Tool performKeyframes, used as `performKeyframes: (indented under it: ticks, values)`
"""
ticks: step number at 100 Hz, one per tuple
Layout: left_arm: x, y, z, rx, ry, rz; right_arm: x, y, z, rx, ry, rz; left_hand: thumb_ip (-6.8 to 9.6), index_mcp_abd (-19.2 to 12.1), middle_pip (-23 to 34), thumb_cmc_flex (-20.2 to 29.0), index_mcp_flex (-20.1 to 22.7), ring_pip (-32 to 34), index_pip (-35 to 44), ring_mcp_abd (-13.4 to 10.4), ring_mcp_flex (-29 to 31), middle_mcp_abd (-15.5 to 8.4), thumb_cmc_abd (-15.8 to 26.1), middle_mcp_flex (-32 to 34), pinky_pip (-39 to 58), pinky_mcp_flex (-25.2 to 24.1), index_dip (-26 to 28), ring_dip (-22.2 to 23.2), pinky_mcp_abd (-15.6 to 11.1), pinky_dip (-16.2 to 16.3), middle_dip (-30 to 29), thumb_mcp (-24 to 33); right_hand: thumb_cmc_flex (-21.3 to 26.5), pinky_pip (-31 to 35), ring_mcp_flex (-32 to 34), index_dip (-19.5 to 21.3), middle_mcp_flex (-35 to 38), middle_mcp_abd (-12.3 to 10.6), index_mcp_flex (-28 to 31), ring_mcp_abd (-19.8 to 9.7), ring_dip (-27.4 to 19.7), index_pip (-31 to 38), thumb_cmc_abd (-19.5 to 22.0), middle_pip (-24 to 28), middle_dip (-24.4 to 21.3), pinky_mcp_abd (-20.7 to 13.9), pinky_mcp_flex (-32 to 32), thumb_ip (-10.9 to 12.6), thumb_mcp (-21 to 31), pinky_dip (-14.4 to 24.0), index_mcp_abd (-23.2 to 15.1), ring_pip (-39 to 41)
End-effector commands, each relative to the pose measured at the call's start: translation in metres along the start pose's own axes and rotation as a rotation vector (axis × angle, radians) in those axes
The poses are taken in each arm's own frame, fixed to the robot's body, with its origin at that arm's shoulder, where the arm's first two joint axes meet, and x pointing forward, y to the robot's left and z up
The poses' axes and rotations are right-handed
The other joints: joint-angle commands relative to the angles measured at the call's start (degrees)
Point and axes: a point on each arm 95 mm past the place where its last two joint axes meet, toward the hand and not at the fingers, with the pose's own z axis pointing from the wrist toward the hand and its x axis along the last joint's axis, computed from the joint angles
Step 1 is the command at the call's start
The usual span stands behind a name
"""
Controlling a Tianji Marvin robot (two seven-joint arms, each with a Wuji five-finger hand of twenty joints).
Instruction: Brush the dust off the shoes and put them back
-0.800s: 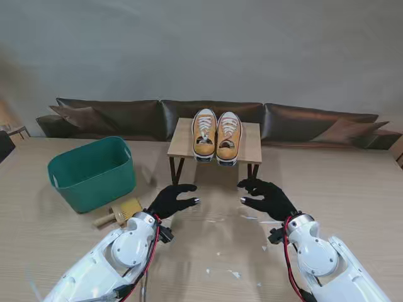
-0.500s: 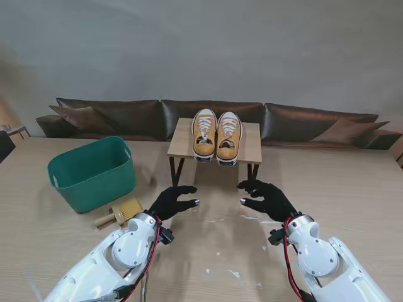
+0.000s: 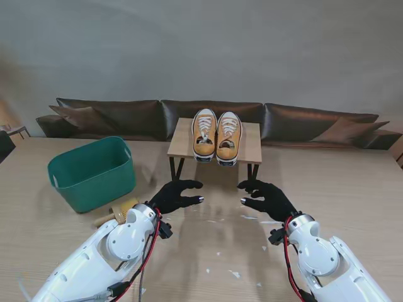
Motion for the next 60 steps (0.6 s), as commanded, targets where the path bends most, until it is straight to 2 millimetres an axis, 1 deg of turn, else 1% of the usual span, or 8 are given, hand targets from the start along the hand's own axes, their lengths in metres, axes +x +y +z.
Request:
performKeyframes:
  ticks: [1,20,39,48,49,52,54,60]
  values:
    - [0.010,-0.016,0.003,0.009,0.024,0.034,0.007,0.000,-0.004,0.016,0.007,0.009,0.24,0.45,0.70,-1.53,1.17,2.45,-0.18,1.61,3.98,1.03,-0.64,1.43,2.31,1.47,0.43,2.20,1.02,2.73,1.48,-0.25,-2.38,-0.45,0.63,-0.56,-0.45,-0.37,-1.41,-0.10,0.50,0.16,0.19,-0.24,-0.88,0.94,-22.12,0.55,0.36,0.89,-0.73,0.42]
    - [0.024,-0.038,0.007,0.015,0.072,0.118,0.005,0.004,-0.007,0.021,0.002,0.009,0.13,0.62,1.83,-1.41,0.94,7.43,-0.24,2.71,6.53,1.97,-1.02,3.36,5.41,4.13,0.50,6.82,2.47,8.65,4.65,0.76,-2.35,-0.26,1.04,-0.60,0.02,-0.24,-1.77,-0.01,0.57,0.09,0.43,-0.17,-0.89,0.94,-21.98,0.52,0.18,0.94,-0.66,0.56]
    - [0.044,-0.066,0.009,0.013,0.134,0.205,0.006,0.004,-0.004,0.015,-0.006,0.018,-0.01,0.76,3.77,-1.88,1.06,18.02,-0.14,3.71,9.80,3.03,-1.20,6.47,11.58,9.34,0.59,14.63,4.26,21.63,11.21,1.38,-2.21,-0.15,0.97,-0.62,0.15,-0.18,-1.85,0.16,0.58,0.09,0.66,-0.27,-0.93,0.94,-22.01,0.55,0.11,0.93,-0.55,0.50]
    - [0.054,-0.079,0.010,0.020,0.166,0.241,0.006,0.004,-0.004,0.019,-0.011,0.020,-0.06,0.92,4.79,-2.19,1.74,23.62,0.22,3.81,11.90,3.19,-1.17,8.55,22.19,8.49,0.79,17.43,3.99,28.30,14.47,1.64,-2.21,-0.07,1.07,-0.63,0.21,-0.08,-1.88,0.20,0.61,0.09,0.71,-0.28,-0.92,0.97,-21.95,0.55,0.10,0.94,-0.54,0.54]
    - [0.055,-0.080,0.010,0.020,0.169,0.245,0.006,0.004,-0.004,0.020,-0.011,0.020,-0.07,0.88,4.89,-2.26,2.02,23.89,0.35,3.79,12.12,3.17,-1.17,8.81,23.23,8.29,0.85,17.52,3.84,28.47,14.67,1.62,-2.24,-0.07,1.05,-0.63,0.18,-0.10,-1.90,0.19,0.61,0.09,0.73,-0.30,-0.93,0.97,-21.95,0.54,0.09,0.94,-0.56,0.53]
    - [0.058,-0.084,0.010,0.020,0.177,0.258,0.005,0.003,-0.004,0.022,-0.013,0.020,-0.04,0.84,4.72,-2.29,1.70,24.60,0.23,3.74,12.21,3.18,-0.93,9.08,32.45,5.22,0.87,17.37,3.22,24.39,15.48,1.58,-2.26,-0.06,1.06,-0.64,0.21,-0.14,-1.93,0.19,0.61,0.08,0.75,-0.29,-0.93,0.96,-21.97,0.54,0.07,0.93,-0.55,0.53]
    - [0.060,-0.087,0.010,0.020,0.180,0.266,0.005,0.003,-0.004,0.023,-0.013,0.021,-0.01,0.82,4.69,-2.27,1.83,24.63,0.25,3.69,12.07,3.13,-0.75,8.96,37.57,3.47,0.91,17.03,3.02,19.35,15.44,1.36,-2.21,-0.05,1.07,-0.64,0.25,-0.11,-1.94,0.11,0.61,0.09,0.79,-0.29,-0.93,0.95,-21.98,0.55,0.08,0.93,-0.49,0.53]
    - [0.064,-0.094,0.011,0.018,0.189,0.288,0.005,0.003,-0.004,0.028,-0.015,0.022,0.05,0.61,4.52,-2.19,1.74,23.94,0.26,3.48,11.51,2.88,-0.48,8.54,42.39,1.28,0.93,16.23,2.49,13.10,14.93,0.87,-2.20,0.01,1.14,-0.65,0.33,-0.13,-1.99,0.20,0.63,0.09,0.89,-0.27,-0.91,0.95,-21.92,0.54,0.04,0.93,-0.54,0.54]
